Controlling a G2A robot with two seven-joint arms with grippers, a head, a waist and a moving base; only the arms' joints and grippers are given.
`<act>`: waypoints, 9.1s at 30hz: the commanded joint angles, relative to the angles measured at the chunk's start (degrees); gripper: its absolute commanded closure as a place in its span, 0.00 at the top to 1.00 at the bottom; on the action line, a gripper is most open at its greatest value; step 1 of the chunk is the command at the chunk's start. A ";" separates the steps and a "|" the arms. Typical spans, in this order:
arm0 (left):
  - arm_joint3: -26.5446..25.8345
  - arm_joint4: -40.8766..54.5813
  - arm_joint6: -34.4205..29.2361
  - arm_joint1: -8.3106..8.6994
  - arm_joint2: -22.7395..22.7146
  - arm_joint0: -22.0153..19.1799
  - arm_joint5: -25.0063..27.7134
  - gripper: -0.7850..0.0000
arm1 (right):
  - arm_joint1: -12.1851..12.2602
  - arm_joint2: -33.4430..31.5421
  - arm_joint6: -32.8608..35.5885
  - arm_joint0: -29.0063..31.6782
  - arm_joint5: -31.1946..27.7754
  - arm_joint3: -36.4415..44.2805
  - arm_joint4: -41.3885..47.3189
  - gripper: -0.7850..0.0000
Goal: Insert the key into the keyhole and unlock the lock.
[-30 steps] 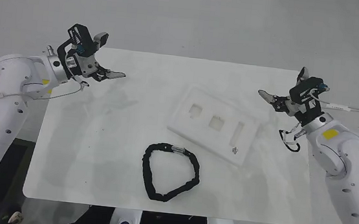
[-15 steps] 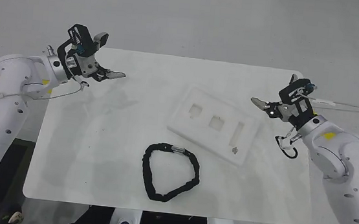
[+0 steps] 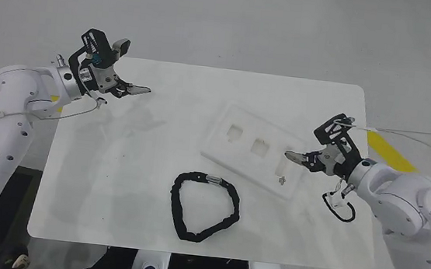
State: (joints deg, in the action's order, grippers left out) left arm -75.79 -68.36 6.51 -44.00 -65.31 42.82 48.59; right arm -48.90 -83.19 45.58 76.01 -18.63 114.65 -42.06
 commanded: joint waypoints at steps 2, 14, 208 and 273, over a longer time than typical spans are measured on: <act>0.00 0.00 0.00 0.00 0.00 0.00 0.00 1.00 | 0.07 -0.29 1.25 2.14 -0.29 0.56 1.60 1.00; 0.00 0.00 0.00 0.00 0.00 0.00 0.00 1.00 | -0.16 3.73 8.76 3.06 1.14 0.07 6.56 1.00; -18.56 -16.84 -1.58 -1.03 30.96 -0.59 9.41 1.00 | -0.74 0.00 15.68 3.88 13.29 7.19 12.96 0.00; -10.24 -9.19 -15.33 -8.83 39.08 -6.54 9.41 0.60 | -0.74 0.00 15.68 3.88 13.29 7.19 12.96 0.00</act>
State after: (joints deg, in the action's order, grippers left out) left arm -86.08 -77.86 -8.42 -52.84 -25.99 36.21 58.00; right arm -49.63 -83.19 61.26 79.88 -5.34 121.84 -29.10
